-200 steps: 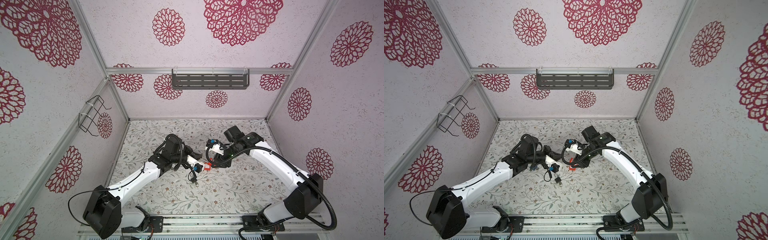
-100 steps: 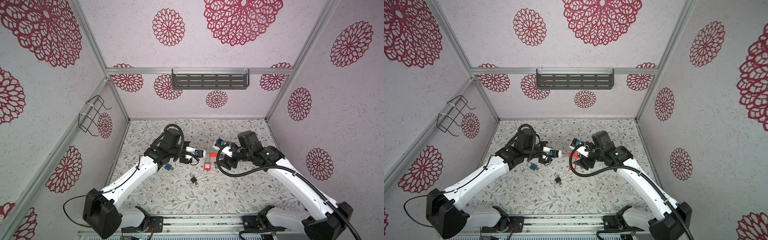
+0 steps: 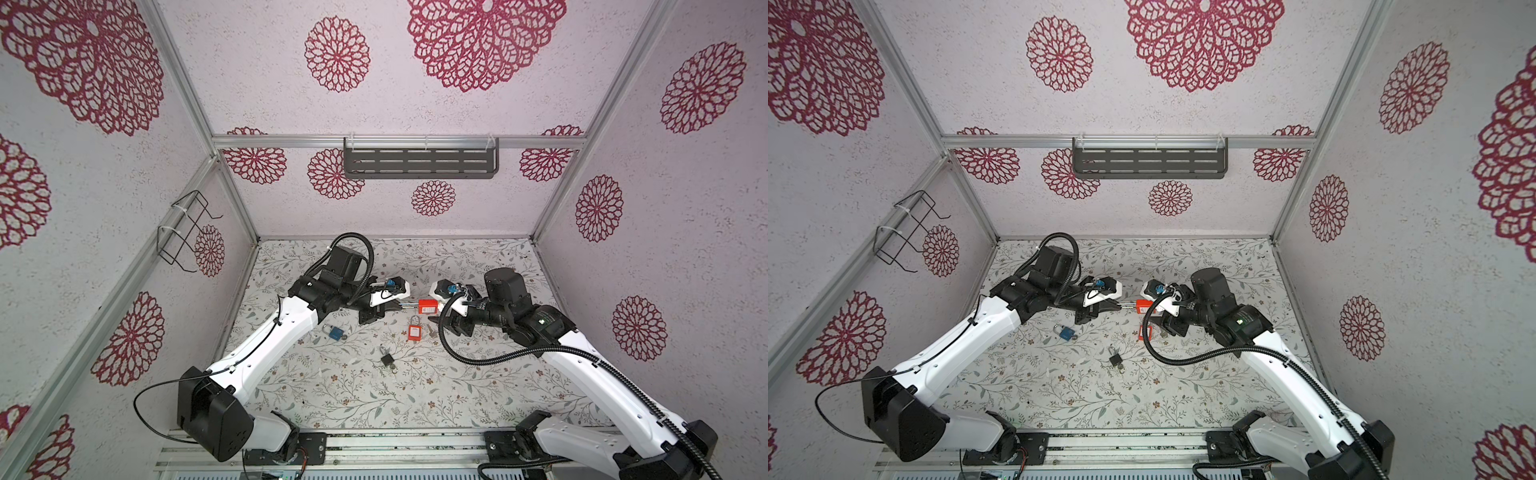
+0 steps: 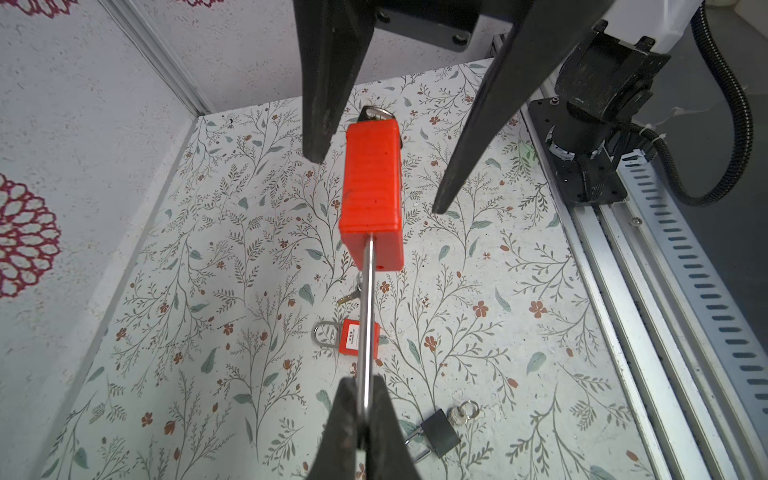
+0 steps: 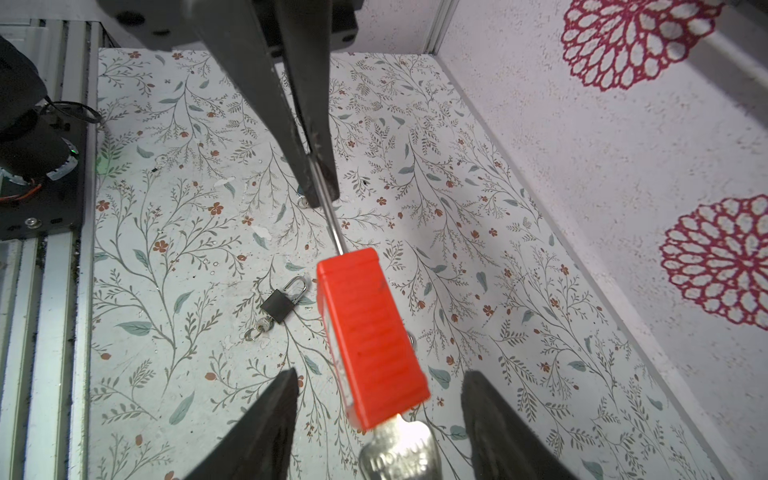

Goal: Lock with the key

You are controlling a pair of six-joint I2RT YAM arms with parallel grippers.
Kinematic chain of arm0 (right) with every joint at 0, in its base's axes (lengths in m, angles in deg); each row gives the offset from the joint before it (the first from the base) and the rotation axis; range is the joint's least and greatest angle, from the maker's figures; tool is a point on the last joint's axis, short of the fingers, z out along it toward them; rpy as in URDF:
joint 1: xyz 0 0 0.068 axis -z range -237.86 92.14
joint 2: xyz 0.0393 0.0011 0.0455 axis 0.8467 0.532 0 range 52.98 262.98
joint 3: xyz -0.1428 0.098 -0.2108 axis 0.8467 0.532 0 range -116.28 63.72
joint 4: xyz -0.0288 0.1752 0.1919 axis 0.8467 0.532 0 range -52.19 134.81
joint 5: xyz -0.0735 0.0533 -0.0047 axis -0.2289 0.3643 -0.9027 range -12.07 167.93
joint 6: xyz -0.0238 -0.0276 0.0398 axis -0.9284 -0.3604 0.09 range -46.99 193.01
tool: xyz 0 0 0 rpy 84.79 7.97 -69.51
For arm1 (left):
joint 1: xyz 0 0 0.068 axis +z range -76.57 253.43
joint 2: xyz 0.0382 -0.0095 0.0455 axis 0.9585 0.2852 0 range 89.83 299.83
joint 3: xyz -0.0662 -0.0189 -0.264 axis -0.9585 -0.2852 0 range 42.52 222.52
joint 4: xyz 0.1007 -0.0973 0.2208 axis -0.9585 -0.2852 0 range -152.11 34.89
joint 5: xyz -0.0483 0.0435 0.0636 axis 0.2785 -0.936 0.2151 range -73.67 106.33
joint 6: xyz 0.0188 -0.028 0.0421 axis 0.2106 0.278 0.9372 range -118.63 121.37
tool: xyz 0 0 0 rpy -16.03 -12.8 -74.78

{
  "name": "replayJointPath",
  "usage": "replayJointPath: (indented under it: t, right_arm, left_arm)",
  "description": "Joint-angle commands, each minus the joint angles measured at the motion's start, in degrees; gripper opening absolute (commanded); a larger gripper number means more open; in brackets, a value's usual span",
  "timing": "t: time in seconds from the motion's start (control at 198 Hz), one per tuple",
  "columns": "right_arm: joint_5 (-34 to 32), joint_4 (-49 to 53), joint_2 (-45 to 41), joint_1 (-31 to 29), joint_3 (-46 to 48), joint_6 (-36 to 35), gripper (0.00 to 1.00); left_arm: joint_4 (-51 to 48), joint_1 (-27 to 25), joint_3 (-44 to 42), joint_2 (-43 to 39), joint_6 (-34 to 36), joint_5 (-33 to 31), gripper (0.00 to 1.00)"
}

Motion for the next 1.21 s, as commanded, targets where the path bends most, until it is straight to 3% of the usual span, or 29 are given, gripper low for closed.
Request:
replayJointPath:
  t: [0.0,0.338,1.205]
  right_arm:
    - [1.6,-5.0,-1.4,0.1,1.1,-0.5,0.58]
    - [4.9,-3.4,1.1,0.2,-0.2,-1.0,0.48]
    - [10.3,-0.3,3.2,0.1,-0.5,-2.8,0.17]
  left_arm:
    - [-2.5,-0.1,1.7,0.5,-2.3,0.5,0.00]
    - [-5.0,-1.6,1.6,-0.4,-0.9,-4.0,0.00]
    - [-8.0,-3.7,4.4,1.6,-0.6,-6.0,0.00]
